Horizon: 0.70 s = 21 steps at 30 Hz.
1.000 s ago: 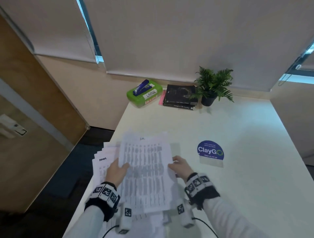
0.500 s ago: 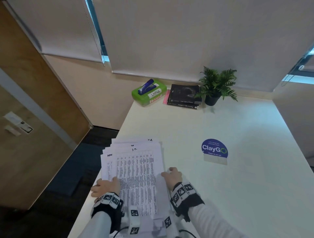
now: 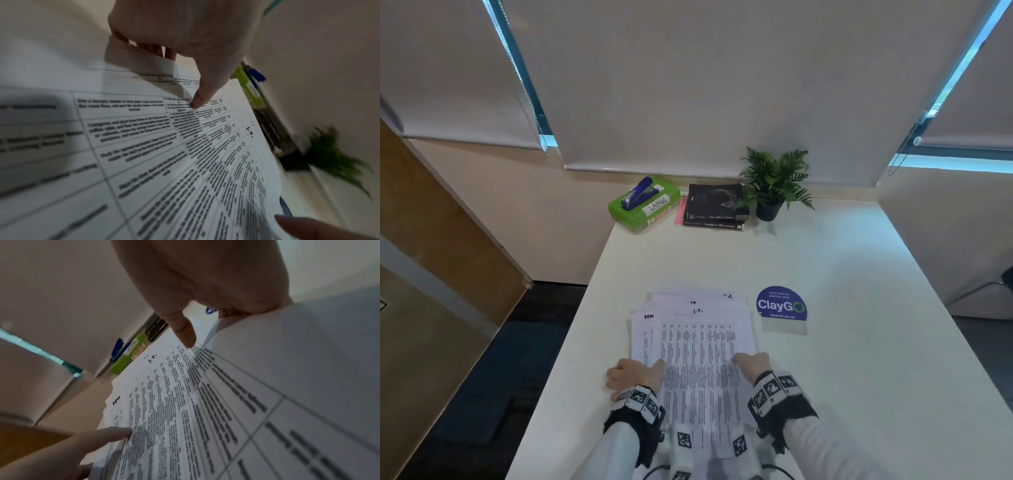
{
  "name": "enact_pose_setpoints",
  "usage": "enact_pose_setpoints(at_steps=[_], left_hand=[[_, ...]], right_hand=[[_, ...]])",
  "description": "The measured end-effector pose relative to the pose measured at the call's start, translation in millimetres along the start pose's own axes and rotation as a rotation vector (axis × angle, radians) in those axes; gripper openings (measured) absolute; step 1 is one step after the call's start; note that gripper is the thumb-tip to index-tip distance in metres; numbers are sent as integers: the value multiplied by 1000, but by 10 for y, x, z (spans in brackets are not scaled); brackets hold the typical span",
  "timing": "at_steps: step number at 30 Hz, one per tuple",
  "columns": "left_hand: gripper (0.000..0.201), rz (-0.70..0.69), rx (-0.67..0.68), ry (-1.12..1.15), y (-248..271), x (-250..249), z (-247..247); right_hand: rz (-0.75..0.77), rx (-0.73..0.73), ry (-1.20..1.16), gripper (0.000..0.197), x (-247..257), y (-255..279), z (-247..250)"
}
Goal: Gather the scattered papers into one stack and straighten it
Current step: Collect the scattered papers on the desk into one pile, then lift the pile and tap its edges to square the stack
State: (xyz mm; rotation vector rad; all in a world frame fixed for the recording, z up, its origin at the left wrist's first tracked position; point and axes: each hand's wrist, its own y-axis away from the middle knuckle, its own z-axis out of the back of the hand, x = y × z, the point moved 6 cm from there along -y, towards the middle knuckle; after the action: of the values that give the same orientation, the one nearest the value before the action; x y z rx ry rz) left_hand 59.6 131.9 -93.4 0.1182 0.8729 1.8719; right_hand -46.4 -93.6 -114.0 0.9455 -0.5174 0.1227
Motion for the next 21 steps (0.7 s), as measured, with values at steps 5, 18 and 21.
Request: enact_pose_setpoints(at_steps=[5,18,21], left_hand=[[77,-166,117,151,72,-443,-255],[55,-336,415,305,253,-677,-486],[50,-511,341,516,480,-894,-195]], right_hand=[[11,46,-20,66,-57,-54,302],[119,139,-281,43,-61,71,709],[329,154,-534,37,200,357,911]])
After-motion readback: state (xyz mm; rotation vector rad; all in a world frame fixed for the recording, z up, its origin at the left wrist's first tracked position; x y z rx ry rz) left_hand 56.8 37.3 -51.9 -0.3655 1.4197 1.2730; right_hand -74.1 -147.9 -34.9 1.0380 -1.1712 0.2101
